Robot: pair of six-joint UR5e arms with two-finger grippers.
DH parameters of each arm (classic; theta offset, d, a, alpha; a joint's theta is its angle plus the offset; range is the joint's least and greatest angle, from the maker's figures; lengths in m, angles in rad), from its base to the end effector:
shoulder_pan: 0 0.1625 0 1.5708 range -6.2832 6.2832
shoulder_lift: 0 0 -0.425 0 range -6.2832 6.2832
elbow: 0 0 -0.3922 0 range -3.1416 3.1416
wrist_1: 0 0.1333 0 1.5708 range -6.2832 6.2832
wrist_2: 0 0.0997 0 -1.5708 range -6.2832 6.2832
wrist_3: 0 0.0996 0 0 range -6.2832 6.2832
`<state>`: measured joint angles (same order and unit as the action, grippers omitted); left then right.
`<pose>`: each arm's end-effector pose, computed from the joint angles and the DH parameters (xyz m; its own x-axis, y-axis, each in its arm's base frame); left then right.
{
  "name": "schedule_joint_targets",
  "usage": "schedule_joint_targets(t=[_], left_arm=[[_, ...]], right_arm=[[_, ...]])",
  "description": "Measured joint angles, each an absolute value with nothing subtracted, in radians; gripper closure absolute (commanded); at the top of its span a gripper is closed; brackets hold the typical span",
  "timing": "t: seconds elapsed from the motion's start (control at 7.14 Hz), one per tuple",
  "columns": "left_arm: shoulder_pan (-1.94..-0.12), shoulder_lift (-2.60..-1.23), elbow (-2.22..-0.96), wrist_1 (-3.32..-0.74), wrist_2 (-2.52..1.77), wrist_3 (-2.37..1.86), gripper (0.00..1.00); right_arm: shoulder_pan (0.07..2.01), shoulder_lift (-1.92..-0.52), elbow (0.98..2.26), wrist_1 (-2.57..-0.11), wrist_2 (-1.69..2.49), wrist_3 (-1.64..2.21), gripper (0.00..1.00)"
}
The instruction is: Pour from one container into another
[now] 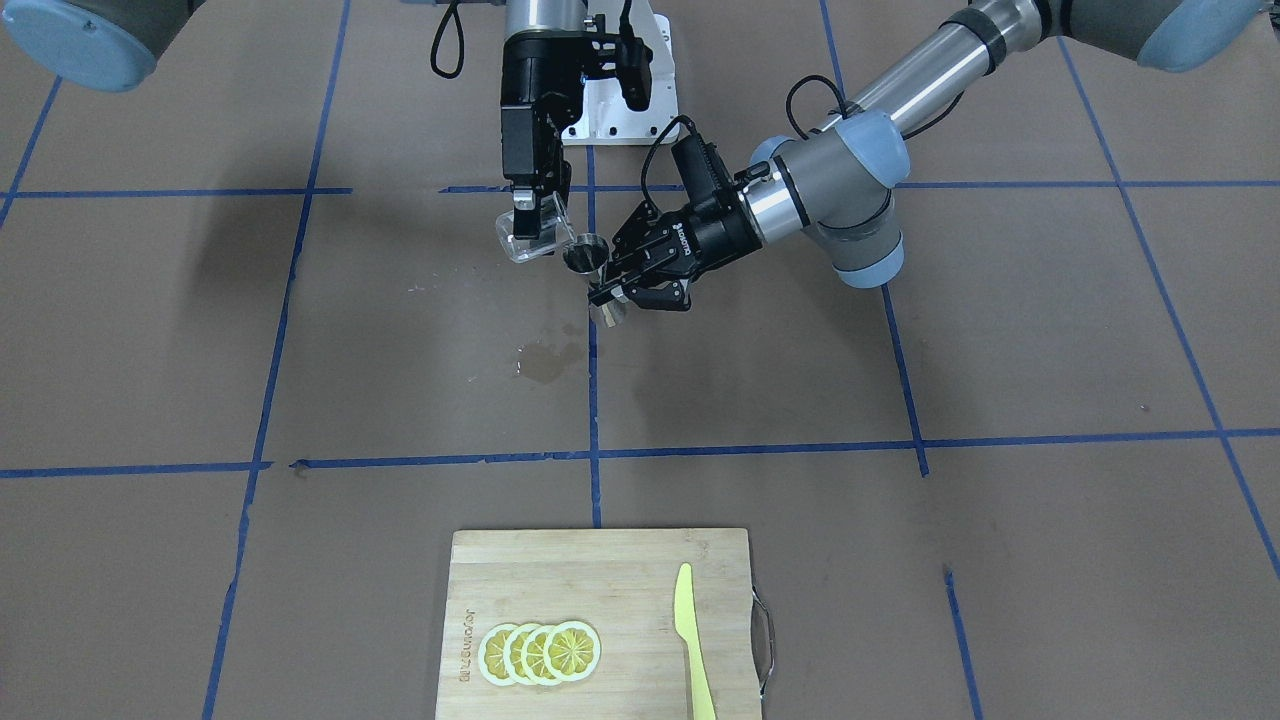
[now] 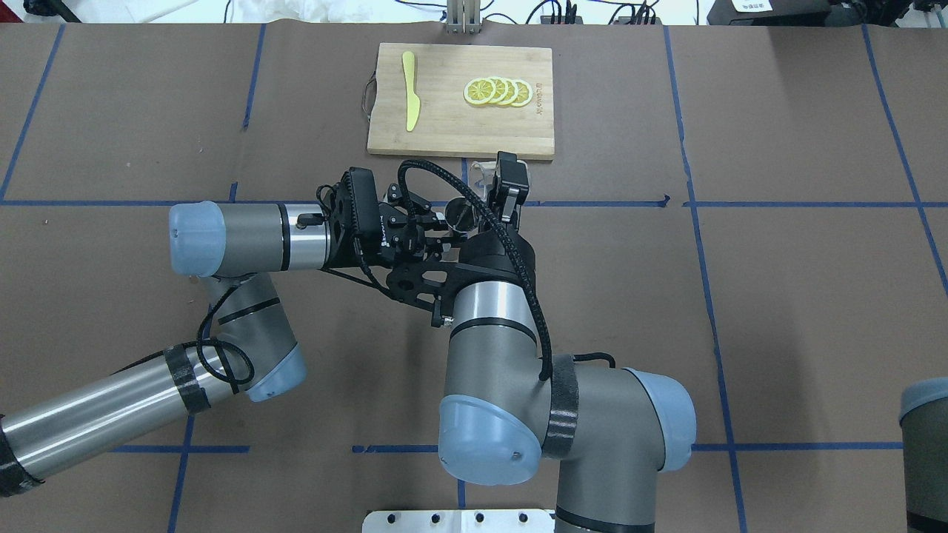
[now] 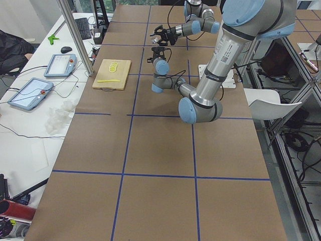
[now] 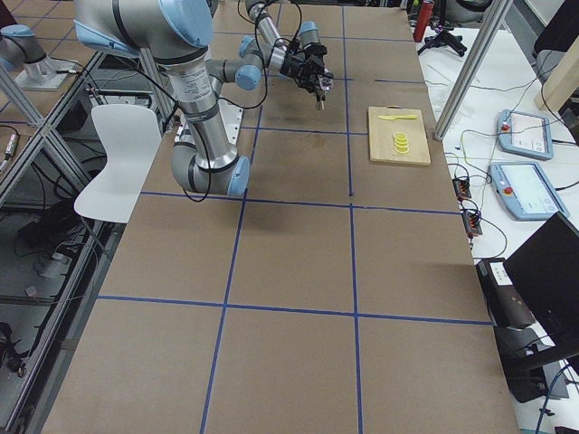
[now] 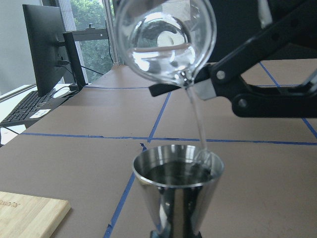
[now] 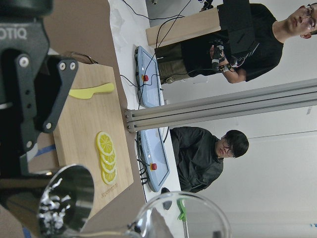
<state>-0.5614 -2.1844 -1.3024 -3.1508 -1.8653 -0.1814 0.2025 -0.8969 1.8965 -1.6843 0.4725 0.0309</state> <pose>0.5104 -0.4443 0.2507 0.2214 0.9727 -0.0701 0.3393 -0.0094 0.9406 -0.5190 -0.3332 0.1161 0.7859 -0.3030 -0.5389 0.5955 0.1366 0.7916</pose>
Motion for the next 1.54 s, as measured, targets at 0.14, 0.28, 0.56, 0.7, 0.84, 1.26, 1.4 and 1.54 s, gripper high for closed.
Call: schedule_joint_targets(t=[0.14,0.28,0.56,0.7,0.84,1.26,1.4,1.54], left_arm=[[-0.561,-2.184,-1.302,-3.151,-1.865,-0.181,1.00],[-0.561,-2.184,-1.302,-3.151,-1.865,-0.181,1.00],[-0.561,-2.184,-1.303,-3.151,-1.865,-0.181,1.00],[-0.561,-2.184,-1.303,-3.151,-1.865,-0.181,1.00],[-0.561,-2.184,-1.303,-3.151,-1.865,-0.181,1.00],[-0.561,-2.183,-1.303,-3.151,-1.865,-0.181,1.00],[-0.561,-2.182,-1.303,-3.151,-1.865,-0.181,1.00],[-0.561,-2.182,-1.303,-3.151,-1.865,-0.181,1.00]], right_arm=[[0.202,-0.892,1.894,-1.684,0.472,0.031,1.00],[0.203,-0.890,1.893,-1.684,0.472,0.031,1.00],[0.202,-0.889,1.890,-1.684,0.472,0.023,1.00],[0.202,-0.888,1.890,-1.682,0.472,0.018,1.00],[0.203,-0.887,1.892,-1.676,0.472,0.018,1.00],[0.211,-0.894,1.901,-1.594,0.479,0.030,1.00],[0.215,-0.901,1.902,-1.540,0.483,0.035,1.00],[0.218,-0.906,1.904,-1.495,0.490,0.064,1.00]])
